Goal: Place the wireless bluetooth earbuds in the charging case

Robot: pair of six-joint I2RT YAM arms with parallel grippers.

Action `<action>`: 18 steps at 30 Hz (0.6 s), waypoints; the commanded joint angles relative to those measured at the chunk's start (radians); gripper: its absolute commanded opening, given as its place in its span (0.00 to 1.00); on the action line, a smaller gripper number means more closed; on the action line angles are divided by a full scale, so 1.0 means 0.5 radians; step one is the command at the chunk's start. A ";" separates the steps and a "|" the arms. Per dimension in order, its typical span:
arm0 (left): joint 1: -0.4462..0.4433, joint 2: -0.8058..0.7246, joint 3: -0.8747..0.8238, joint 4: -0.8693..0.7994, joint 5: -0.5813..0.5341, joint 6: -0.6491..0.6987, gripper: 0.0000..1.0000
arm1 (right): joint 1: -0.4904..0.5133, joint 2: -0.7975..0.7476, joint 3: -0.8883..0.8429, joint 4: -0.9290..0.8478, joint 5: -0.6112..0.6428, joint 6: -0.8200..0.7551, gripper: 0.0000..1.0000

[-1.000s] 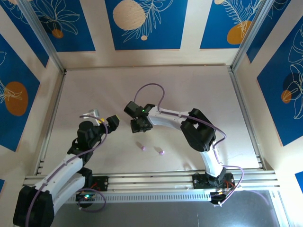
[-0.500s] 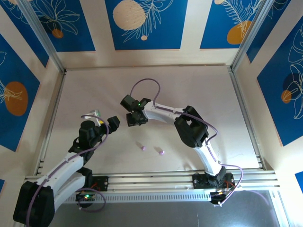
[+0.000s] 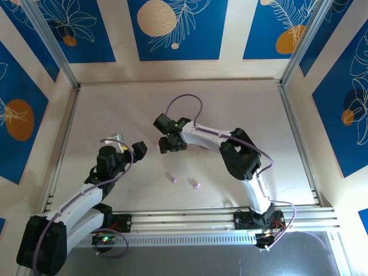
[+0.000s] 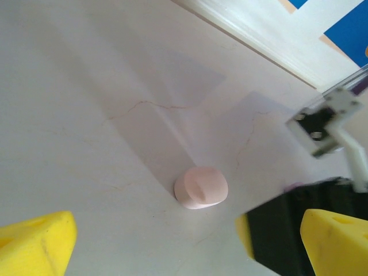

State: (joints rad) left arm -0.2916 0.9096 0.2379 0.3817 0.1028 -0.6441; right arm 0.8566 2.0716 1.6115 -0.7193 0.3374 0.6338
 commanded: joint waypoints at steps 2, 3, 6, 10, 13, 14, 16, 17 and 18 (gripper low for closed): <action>-0.083 0.084 0.017 0.140 0.071 0.069 1.00 | -0.096 -0.264 -0.179 -0.025 0.081 0.030 0.66; -0.114 0.113 0.034 0.145 0.068 0.086 1.00 | -0.127 -0.297 -0.212 -0.025 0.085 0.036 0.66; -0.212 0.213 0.095 0.154 0.073 0.137 1.00 | -0.242 -0.392 -0.325 -0.016 0.066 0.046 0.66; -0.284 0.356 0.166 0.172 0.124 0.174 1.00 | -0.393 -0.473 -0.416 -0.002 0.034 0.037 0.66; -0.320 0.437 0.209 0.175 0.164 0.199 1.00 | -0.508 -0.481 -0.443 0.012 -0.020 0.018 0.66; -0.332 0.465 0.228 0.172 0.181 0.210 1.00 | -0.540 -0.477 -0.452 0.023 -0.034 0.009 0.66; -0.354 0.525 0.264 0.166 0.209 0.220 1.00 | -0.600 -0.455 -0.454 0.039 -0.070 -0.006 0.66; -0.363 0.555 0.276 0.169 0.222 0.223 1.00 | -0.627 -0.438 -0.451 0.045 -0.094 -0.011 0.66; -0.367 0.577 0.286 0.172 0.231 0.221 1.00 | -0.651 -0.423 -0.447 0.056 -0.118 -0.018 0.66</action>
State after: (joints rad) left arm -0.4599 1.1732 0.3454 0.4362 0.1768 -0.5644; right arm 0.5533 1.8603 1.3922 -0.7094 0.3321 0.6361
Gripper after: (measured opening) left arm 0.996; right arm 0.662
